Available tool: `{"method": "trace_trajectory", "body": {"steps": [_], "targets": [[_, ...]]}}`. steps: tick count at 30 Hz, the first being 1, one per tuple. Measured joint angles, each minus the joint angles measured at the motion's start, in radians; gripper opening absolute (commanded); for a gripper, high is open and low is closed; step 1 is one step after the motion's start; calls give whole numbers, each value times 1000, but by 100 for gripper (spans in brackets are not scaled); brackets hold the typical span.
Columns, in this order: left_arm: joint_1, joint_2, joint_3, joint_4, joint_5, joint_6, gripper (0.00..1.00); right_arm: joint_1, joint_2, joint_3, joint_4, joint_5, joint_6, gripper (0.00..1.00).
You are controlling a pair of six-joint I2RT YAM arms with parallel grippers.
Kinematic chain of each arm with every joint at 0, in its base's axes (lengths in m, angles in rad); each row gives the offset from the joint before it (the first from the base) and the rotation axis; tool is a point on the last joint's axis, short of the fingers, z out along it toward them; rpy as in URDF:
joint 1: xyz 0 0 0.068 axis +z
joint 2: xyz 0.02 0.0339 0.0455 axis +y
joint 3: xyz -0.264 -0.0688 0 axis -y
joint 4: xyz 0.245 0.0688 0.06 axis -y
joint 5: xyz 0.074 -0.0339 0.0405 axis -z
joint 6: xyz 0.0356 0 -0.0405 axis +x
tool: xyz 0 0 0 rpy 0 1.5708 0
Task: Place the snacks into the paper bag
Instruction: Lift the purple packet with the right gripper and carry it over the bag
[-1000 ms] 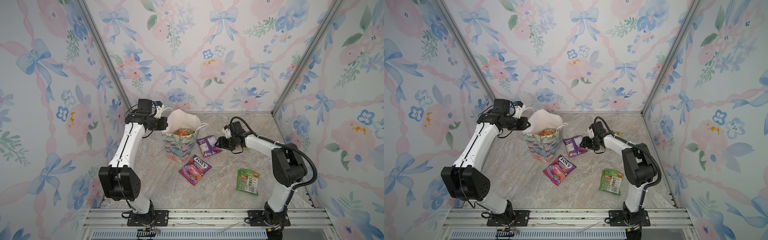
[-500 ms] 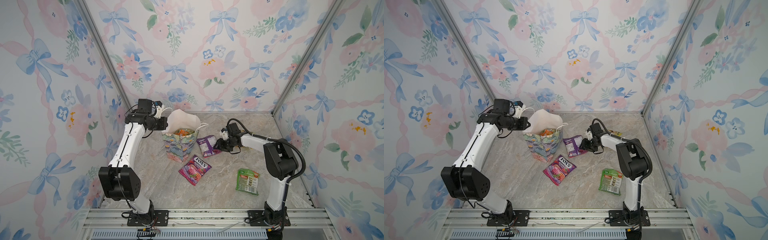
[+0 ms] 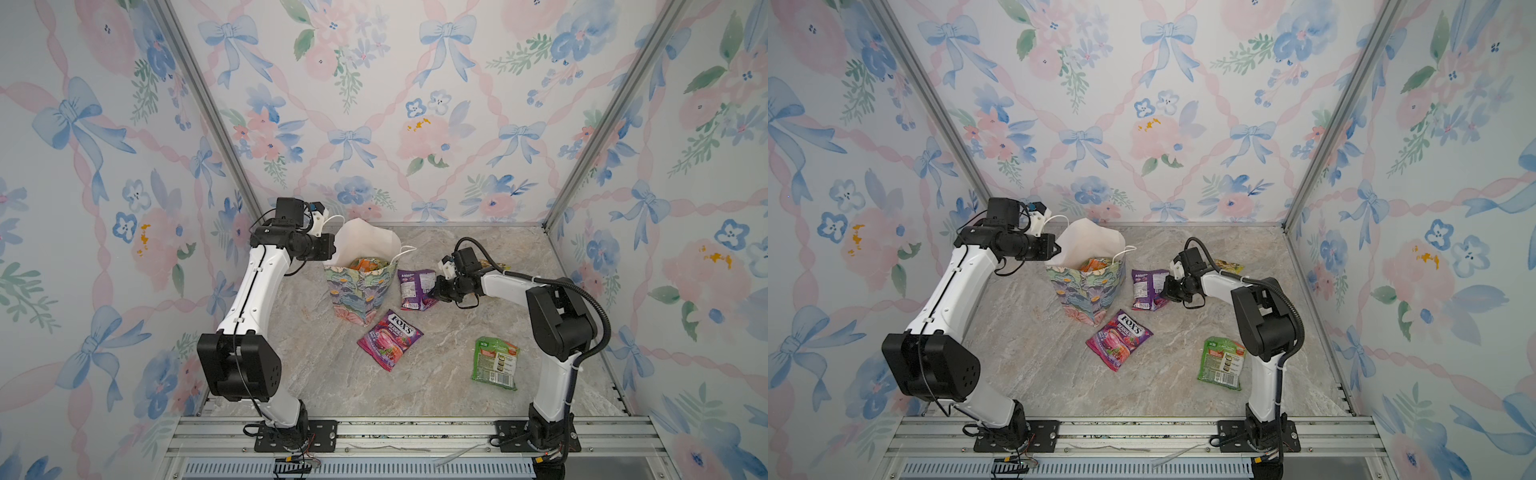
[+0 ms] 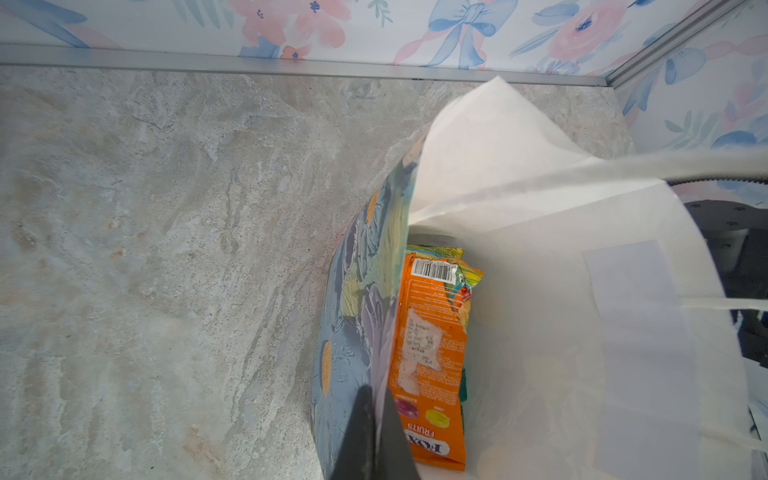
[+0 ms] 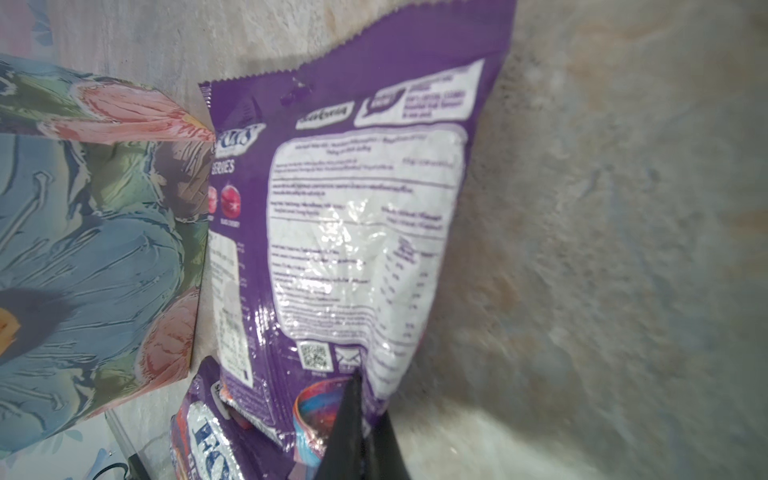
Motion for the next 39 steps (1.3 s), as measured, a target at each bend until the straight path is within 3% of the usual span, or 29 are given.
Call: {"method": "trace_trajectory", "body": {"steps": [9,20,39], "targets": [[0,0,0,0,0,0,0,8,-187,-76,11,29,91,0],[0,0,-1,0,0,0,0,35,-441,-39,-26,137,156,0],[0,0,-1,0,0,0,0,134,-486,505,-220,293,8,0]]}}
